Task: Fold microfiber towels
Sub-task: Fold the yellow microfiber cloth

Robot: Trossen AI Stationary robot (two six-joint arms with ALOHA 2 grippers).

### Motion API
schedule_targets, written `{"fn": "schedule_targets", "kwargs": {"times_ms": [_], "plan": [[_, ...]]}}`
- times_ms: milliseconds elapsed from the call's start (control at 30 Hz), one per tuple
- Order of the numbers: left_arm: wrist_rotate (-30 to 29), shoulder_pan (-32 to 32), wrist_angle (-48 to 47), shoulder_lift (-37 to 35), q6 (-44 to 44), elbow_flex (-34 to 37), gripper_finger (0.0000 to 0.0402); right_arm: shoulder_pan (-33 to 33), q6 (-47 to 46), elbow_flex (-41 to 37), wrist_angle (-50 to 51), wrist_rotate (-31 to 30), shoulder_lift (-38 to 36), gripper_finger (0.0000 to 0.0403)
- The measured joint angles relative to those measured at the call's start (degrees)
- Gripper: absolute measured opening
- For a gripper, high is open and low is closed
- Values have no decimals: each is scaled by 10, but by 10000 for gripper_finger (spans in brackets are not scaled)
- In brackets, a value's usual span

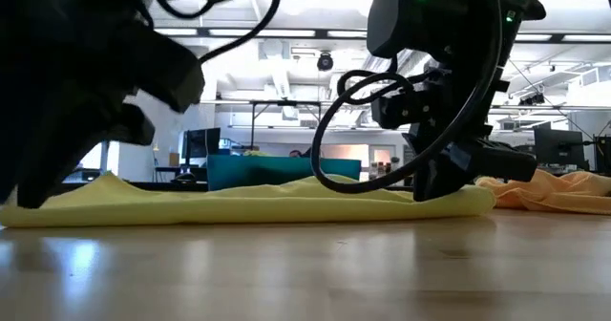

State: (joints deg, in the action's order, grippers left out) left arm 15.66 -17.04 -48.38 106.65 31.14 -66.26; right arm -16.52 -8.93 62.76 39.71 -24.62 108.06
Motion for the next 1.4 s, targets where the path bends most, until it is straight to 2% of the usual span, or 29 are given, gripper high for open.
{"fn": "schedule_targets", "kwargs": {"times_ms": [200, 300, 433, 533, 833, 1100, 1400], "plan": [[-74, 0, -81, 0, -25, -60, 115, -12, 1, -1, 19, 1, -45, 99], [-133, 3, -112, 0, -51, -83, 115, -12, -5, -1, 31, -23, -79, 99], [-199, 17, -114, 0, -63, -81, 115, 0, -13, 0, 19, -78, -104, 99], [-226, 36, -93, -1, -45, -55, 115, 25, -13, 0, 6, -81, -95, 99], [-178, 59, -44, 0, 2, 18, 115, 92, -11, 0, -16, 5, -56, 99], [-174, 57, -24, -4, 4, 37, 115, 116, 19, 1, -66, 105, -54, 99], [-171, 57, -19, -3, 4, 38, 115, 149, 10, -6, -72, 107, -52, 99]]}}
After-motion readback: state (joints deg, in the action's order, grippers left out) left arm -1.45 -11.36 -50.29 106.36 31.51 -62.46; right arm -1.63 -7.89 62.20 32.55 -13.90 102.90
